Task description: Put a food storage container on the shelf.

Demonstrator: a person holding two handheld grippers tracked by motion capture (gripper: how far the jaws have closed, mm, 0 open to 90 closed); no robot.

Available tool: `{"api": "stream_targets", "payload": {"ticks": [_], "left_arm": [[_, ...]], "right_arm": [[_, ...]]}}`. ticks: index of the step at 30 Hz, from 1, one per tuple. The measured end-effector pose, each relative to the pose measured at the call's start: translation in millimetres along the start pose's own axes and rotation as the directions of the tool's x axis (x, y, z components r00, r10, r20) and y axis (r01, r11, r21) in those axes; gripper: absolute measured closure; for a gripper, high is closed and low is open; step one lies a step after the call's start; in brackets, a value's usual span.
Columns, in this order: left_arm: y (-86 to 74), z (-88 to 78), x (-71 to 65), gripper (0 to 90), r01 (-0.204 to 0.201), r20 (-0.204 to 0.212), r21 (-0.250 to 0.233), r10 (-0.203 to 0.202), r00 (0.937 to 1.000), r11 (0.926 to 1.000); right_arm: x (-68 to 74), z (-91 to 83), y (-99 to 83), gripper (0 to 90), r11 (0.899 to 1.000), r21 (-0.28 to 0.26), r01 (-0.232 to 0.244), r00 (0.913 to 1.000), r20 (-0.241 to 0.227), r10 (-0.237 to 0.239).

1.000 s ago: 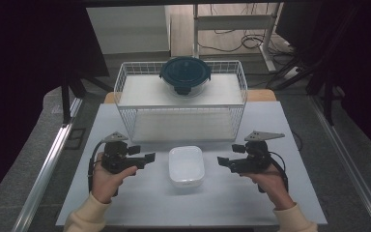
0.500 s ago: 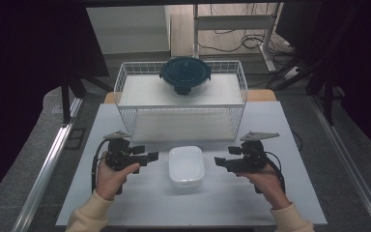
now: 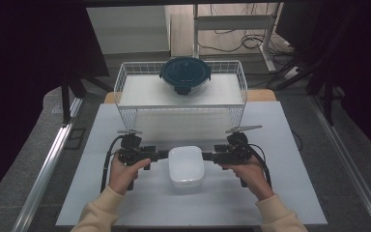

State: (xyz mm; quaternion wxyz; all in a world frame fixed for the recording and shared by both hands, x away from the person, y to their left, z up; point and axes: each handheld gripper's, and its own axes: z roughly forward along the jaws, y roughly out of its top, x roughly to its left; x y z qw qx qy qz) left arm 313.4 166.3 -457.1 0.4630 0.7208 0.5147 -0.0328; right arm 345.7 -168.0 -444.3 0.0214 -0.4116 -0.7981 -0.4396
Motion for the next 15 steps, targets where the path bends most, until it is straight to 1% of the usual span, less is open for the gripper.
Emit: {"api": "stream_targets", "payload": {"ticks": [2, 3, 6, 10, 12, 15], "left_arm": [[-2.5, 0.9, 1.6, 28.1, 0.020, 0.026, 0.003, -0.020, 0.9994, 0.9998], [-3.7, 1.7, 1.6, 28.2, 0.024, 0.031, 0.003, -0.025, 0.9992, 0.9997], [-6.0, 4.7, 1.4, 28.4, 0.024, 0.036, 0.013, -0.025, 0.9991, 0.9996], [-8.6, 11.1, 3.8, 28.9, 0.038, 0.038, 0.032, -0.039, 0.9985, 0.9988], [-9.4, 13.5, 5.7, 29.3, 0.052, 0.055, 0.037, -0.054, 0.9970, 0.9979], [-10.6, 16.0, 8.5, 30.0, 0.066, 0.056, 0.038, -0.068, 0.9961, 0.9971]], "right_arm": [[-1.0, 4.3, -2.2, 26.7, 1.000, 0.002, -0.018, 0.9997, -0.014, 0.018], [-1.3, 6.9, -3.7, 26.7, 1.000, 0.008, -0.023, 0.9995, -0.022, 0.023], [-0.7, 13.5, -6.8, 27.1, 0.999, 0.034, -0.025, 0.9991, -0.033, 0.026], [-3.7, 22.1, -10.0, 27.5, 0.997, 0.061, -0.038, 0.9985, -0.038, 0.040], [-6.0, 25.5, -11.8, 27.2, 0.996, 0.073, -0.057, 0.9974, -0.039, 0.060], [-9.3, 28.7, -13.8, 27.5, 0.994, 0.081, -0.077, 0.9958, -0.043, 0.081]]}}
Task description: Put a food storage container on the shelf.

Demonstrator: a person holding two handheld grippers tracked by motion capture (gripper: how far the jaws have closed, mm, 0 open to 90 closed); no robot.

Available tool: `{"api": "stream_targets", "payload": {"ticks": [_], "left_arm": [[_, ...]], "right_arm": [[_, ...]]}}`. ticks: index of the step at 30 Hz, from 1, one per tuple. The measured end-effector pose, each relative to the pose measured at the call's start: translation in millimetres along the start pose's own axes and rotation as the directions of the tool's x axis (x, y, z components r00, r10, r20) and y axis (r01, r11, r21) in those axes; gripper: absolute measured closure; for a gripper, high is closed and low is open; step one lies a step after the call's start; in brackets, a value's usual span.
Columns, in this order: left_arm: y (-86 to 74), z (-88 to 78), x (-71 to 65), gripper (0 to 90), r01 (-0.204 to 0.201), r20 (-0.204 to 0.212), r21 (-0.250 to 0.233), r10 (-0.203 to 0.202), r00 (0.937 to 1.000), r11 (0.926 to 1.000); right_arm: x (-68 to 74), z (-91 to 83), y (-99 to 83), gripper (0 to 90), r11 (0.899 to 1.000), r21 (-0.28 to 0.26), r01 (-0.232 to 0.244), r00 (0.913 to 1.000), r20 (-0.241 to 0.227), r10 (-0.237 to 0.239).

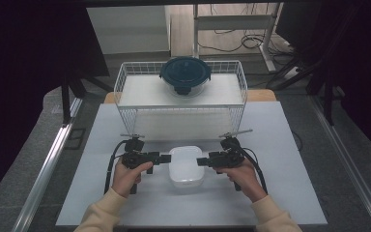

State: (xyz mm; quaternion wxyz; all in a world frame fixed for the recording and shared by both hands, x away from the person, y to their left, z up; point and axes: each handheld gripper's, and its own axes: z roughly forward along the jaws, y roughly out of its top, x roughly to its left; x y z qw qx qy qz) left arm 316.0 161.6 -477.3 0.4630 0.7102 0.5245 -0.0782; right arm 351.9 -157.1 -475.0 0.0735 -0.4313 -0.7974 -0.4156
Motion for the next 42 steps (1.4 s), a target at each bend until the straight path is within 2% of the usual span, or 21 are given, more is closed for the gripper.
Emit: {"api": "stream_targets", "payload": {"ticks": [6, 11, 16, 19, 21, 22, 24, 25, 28, 32, 38, 42], "left_arm": [[-3.8, 9.0, 3.7, 31.2, 0.029, 0.019, 0.023, -0.030, 0.9994, 0.9993], [-6.8, 15.3, 1.7, 32.7, 0.026, 0.024, 0.044, -0.027, 0.9994, 0.9987], [-13.7, 24.6, 4.0, 35.9, 0.075, 0.052, 0.066, -0.078, 0.9956, 0.9950], [-14.7, 27.0, 3.3, 38.9, 0.080, 0.055, 0.068, -0.084, 0.9950, 0.9945], [-15.4, 28.7, 2.8, 41.9, 0.079, 0.069, 0.074, -0.084, 0.9941, 0.9941], [-15.8, 29.4, 2.2, 43.4, 0.073, 0.059, 0.071, -0.078, 0.9953, 0.9948], [-16.2, 29.1, 1.3, 48.7, 0.064, 0.037, 0.069, -0.067, 0.9971, 0.9955], [-16.3, 28.7, 1.0, 50.6, 0.074, 0.031, 0.068, -0.076, 0.9966, 0.9950], [-16.8, 27.1, 0.7, 57.1, 0.068, 0.015, 0.059, -0.069, 0.9975, 0.9960], [-17.0, 22.8, -1.3, 63.0, 0.057, 0.021, 0.057, -0.058, 0.9981, 0.9967], [-17.5, 15.5, -5.8, 70.0, 0.046, 0.041, 0.031, -0.047, 0.9980, 0.9985], [-17.8, 8.7, -8.1, 74.6, 0.040, 0.044, 0.012, -0.040, 0.9982, 0.9991]], "right_arm": [[-1.7, 6.9, -1.8, 29.1, 1.000, 0.014, -0.022, 0.9996, -0.017, 0.022], [-2.5, 10.8, -3.3, 32.0, 0.999, 0.027, -0.036, 0.9988, -0.033, 0.037], [-3.8, 12.4, -4.8, 34.4, 0.998, 0.033, -0.063, 0.9967, -0.050, 0.064], [-6.0, 13.7, -6.7, 36.8, 0.996, 0.039, -0.083, 0.9948, -0.056, 0.085], [-6.5, 13.9, -7.6, 39.7, 0.994, 0.045, -0.095, 0.9930, -0.067, 0.098], [-6.4, 14.3, -8.0, 41.8, 0.994, 0.050, -0.101, 0.9916, -0.076, 0.105], [-5.6, 14.4, -8.6, 47.1, 0.993, 0.056, -0.100, 0.9929, -0.059, 0.103], [-5.6, 14.0, -8.8, 49.9, 0.993, 0.056, -0.102, 0.9934, -0.046, 0.105], [-6.0, 11.6, -9.0, 57.0, 0.992, 0.049, -0.119, 0.9918, -0.041, 0.122], [-4.6, 5.7, -10.0, 62.8, 0.992, 0.038, -0.117, 0.9924, -0.034, 0.118], [-6.3, -2.5, -13.2, 69.4, 0.991, 0.016, -0.135, 0.9886, -0.064, 0.136], [-3.7, -6.1, -13.1, 73.5, 0.993, 0.004, -0.121, 0.9905, -0.065, 0.121]]}}
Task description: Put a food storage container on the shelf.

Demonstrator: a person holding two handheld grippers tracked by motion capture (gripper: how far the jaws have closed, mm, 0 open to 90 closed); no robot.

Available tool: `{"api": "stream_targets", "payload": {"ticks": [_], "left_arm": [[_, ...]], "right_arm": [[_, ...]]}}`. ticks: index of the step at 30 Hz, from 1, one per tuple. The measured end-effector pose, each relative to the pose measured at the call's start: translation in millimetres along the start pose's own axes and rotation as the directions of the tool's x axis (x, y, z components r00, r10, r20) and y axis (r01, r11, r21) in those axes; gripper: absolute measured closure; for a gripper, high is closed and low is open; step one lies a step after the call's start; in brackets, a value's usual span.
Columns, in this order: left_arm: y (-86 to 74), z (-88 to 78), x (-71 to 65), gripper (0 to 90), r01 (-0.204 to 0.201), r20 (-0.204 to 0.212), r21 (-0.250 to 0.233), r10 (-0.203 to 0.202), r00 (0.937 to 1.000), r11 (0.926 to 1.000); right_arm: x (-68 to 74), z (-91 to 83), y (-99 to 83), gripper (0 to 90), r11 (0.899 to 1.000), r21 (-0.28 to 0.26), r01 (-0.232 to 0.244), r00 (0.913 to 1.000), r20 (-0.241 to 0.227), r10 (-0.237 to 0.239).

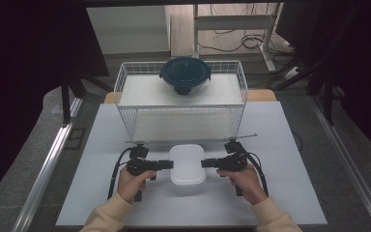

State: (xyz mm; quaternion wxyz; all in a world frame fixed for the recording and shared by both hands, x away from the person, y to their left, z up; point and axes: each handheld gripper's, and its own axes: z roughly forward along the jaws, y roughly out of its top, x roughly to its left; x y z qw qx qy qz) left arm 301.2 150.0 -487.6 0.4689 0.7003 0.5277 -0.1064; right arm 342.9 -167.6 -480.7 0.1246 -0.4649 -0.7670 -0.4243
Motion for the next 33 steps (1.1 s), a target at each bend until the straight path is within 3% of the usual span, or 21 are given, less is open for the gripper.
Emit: {"api": "stream_targets", "payload": {"ticks": [4, 13, 33], "left_arm": [[0.0, -7.0, -5.4, 79.4, -0.030, -0.003, -0.019, 0.030, 0.9995, 0.9994], [1.3, -15.1, -13.0, 79.4, -0.074, -0.013, -0.033, 0.073, 0.9972, 0.9967], [5.0, -28.2, -28.8, 79.3, -0.154, -0.024, -0.047, 0.153, 0.9880, 0.9870]], "right_arm": [[7.3, -4.3, -0.6, 77.1, 0.999, -0.009, 0.036, 0.9993, 0.015, -0.036], [16.7, -12.3, 1.4, 77.7, 0.995, -0.038, 0.088, 0.9961, 0.008, -0.088], [39.2, -33.1, 8.3, 78.3, 0.974, -0.103, 0.204, 0.9790, 0.027, -0.202]]}}
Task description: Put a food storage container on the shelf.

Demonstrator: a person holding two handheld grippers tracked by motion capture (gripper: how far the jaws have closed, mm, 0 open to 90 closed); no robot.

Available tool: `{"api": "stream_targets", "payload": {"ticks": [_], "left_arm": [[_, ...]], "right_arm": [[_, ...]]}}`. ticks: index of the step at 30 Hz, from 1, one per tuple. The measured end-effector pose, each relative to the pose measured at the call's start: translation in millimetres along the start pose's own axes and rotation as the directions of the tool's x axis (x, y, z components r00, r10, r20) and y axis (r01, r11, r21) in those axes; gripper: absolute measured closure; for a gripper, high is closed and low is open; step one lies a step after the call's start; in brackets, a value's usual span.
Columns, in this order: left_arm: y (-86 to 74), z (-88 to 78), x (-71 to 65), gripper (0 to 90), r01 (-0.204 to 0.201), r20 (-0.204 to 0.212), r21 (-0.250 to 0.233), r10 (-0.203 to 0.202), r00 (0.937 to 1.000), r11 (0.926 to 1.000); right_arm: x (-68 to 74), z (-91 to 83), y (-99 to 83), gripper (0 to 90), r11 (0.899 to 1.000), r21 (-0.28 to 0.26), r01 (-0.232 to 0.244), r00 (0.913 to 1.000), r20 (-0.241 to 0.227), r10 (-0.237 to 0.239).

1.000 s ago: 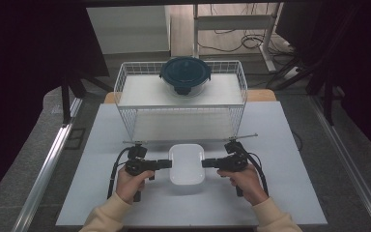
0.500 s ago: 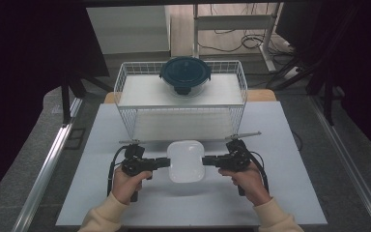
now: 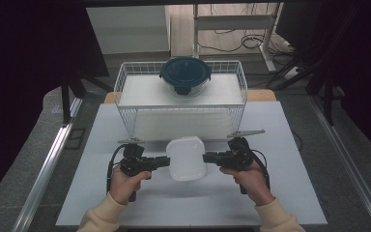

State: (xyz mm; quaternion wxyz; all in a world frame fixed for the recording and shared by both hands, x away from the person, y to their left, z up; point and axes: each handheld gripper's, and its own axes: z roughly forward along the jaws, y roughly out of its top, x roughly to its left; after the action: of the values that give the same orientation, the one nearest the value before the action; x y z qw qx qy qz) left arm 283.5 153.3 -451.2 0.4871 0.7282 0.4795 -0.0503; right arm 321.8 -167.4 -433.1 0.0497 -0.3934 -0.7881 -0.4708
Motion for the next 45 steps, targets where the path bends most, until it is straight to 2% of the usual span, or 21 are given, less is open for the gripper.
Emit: {"api": "stream_targets", "payload": {"ticks": [14, 25, 30, 39, 45], "left_arm": [[5.3, -10.3, -4.8, 79.0, -0.026, 0.001, -0.023, 0.026, 0.9997, 0.9994], [13.7, -15.8, -5.9, 79.0, -0.044, 0.001, -0.033, 0.044, 0.9990, 0.9985], [20.0, -18.9, -5.9, 78.9, -0.051, -0.004, -0.041, 0.051, 0.9987, 0.9978], [39.4, -26.8, -5.8, 78.6, -0.052, 0.007, -0.060, 0.052, 0.9986, 0.9969], [54.2, -31.9, -8.5, 78.6, -0.060, 0.003, -0.066, 0.061, 0.9982, 0.9960]], "right_arm": [[12.7, -8.3, 10.0, 78.7, 0.997, -0.033, 0.076, 0.9970, 0.013, -0.076], [15.4, -10.8, 17.6, 79.1, 0.995, -0.053, 0.089, 0.9960, -0.003, -0.090], [14.5, -10.6, 22.2, 79.1, 0.994, -0.059, 0.089, 0.9959, -0.012, -0.090], [21.5, -16.7, 43.1, 79.3, 0.990, -0.073, 0.123, 0.9923, -0.002, -0.124], [22.8, -20.5, 55.7, 79.4, 0.989, -0.088, 0.122, 0.9924, -0.007, -0.123]]}}
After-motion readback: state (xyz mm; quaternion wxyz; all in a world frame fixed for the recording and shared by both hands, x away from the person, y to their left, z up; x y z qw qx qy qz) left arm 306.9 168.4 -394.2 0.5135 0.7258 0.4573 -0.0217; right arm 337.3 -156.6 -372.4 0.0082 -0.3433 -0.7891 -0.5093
